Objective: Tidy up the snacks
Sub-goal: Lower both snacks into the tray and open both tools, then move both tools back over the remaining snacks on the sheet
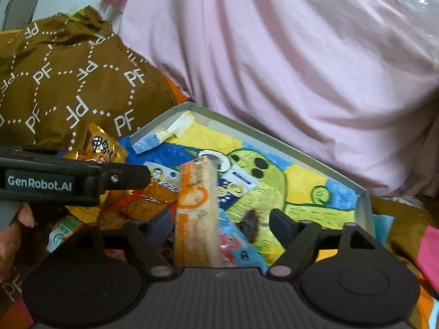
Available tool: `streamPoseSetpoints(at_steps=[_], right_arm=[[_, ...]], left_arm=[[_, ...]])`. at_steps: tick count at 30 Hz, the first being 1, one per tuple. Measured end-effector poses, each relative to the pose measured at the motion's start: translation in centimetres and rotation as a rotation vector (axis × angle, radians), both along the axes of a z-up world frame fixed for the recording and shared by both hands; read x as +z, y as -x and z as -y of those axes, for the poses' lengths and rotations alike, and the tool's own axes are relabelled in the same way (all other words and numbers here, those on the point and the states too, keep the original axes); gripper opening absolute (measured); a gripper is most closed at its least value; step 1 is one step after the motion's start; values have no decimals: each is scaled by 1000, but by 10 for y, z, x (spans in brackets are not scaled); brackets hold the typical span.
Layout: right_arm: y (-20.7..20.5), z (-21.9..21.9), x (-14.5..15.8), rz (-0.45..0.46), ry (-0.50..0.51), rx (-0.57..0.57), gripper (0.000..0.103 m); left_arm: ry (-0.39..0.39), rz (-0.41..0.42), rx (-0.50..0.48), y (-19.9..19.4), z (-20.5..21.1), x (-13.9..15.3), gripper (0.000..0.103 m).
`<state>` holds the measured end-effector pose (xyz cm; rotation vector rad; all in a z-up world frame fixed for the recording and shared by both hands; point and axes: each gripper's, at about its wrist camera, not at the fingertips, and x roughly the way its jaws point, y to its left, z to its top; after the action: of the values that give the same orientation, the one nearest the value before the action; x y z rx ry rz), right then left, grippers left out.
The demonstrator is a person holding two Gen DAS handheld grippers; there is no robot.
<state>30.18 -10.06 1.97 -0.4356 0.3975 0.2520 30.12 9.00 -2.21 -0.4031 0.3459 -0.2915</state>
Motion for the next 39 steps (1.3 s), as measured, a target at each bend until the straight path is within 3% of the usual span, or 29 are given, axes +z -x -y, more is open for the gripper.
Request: streamPoseSetpoints(at_steps=[4,16,31,39], right_arm=[[13,15,7,6,-12,-12,87],[44,44,15,-15,-57,-5,90],[89,67,27,-22,-186,8,102],[115,73,24,-65,-261,18,103]], left_arm=[[-4,-33,-15,5,6,6,99],[-110,-136,4,14,21,14,102],[-219,-158,38,54,33,43,102],[-272,-171,33,83,43,48,102]])
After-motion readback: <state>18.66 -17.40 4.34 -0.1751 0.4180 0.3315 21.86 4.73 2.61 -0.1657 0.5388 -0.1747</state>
